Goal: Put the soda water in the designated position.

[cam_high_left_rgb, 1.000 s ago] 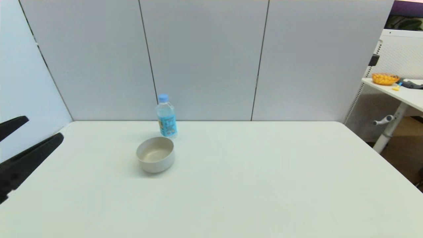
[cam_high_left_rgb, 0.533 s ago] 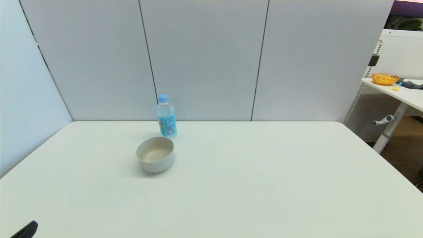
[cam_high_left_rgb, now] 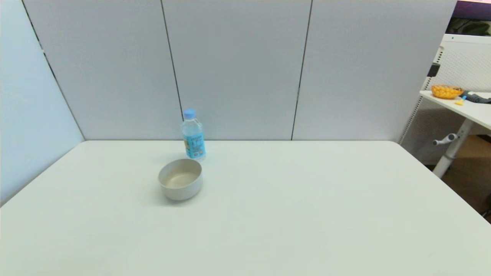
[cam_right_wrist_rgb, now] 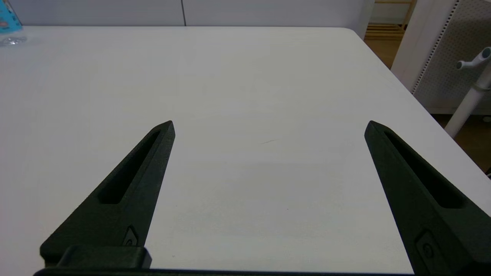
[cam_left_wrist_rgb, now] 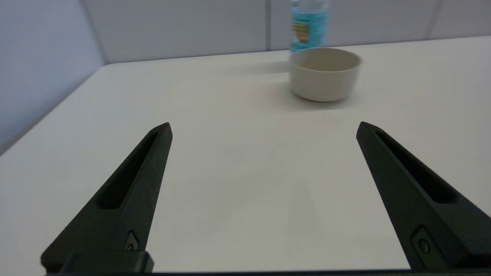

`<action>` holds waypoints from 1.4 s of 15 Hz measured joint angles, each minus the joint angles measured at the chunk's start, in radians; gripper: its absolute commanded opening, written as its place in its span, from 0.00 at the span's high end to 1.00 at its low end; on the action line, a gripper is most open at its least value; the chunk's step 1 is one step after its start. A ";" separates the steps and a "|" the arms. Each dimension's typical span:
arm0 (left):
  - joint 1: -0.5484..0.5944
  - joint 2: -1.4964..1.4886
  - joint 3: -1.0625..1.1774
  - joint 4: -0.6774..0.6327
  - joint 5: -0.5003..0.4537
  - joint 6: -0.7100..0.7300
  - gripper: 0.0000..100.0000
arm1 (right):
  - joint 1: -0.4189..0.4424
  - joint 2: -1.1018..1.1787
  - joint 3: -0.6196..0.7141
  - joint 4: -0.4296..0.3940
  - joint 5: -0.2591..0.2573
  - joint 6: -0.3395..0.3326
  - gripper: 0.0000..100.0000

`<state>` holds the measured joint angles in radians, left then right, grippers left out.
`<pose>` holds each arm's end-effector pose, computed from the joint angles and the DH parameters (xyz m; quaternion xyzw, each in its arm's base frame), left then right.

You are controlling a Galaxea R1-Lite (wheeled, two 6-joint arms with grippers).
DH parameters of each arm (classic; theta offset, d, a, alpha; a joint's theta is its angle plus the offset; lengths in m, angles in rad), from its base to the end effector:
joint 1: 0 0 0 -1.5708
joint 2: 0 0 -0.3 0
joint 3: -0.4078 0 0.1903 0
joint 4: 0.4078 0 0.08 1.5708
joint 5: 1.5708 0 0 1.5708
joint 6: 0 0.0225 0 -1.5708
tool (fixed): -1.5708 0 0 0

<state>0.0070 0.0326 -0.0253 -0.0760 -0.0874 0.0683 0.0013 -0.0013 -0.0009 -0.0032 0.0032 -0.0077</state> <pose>-0.0224 -0.0021 0.0910 0.0357 -0.0357 -0.0390 0.9980 -0.0230 0.0000 0.0760 -0.0039 -0.0027 0.0022 1.0000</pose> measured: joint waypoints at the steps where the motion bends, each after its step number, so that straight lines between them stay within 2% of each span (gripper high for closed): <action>1: -0.001 -0.013 0.013 0.022 0.045 -0.001 0.00 | 0.000 0.000 0.000 0.001 -0.001 0.000 0.00; 3: -0.002 -0.028 0.021 0.077 0.072 -0.004 0.00 | 0.000 0.000 0.000 0.000 0.000 0.000 0.00; 8: -0.003 -0.035 0.024 0.079 0.076 -0.018 0.00 | 0.000 0.000 0.000 0.001 -0.001 0.000 0.00; 13: -0.003 -0.036 0.025 0.075 0.121 -0.150 0.00 | 0.000 0.000 0.000 0.000 0.000 0.000 0.00; 21: -0.003 -0.036 0.025 0.075 0.122 -0.152 0.00 | 0.000 0.000 0.000 -0.001 0.002 -0.007 0.00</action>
<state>0.0043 -0.0032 0.0000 -0.0013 0.0345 -0.0836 0.0013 -0.0013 -0.0009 -0.0043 0.0053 -0.0143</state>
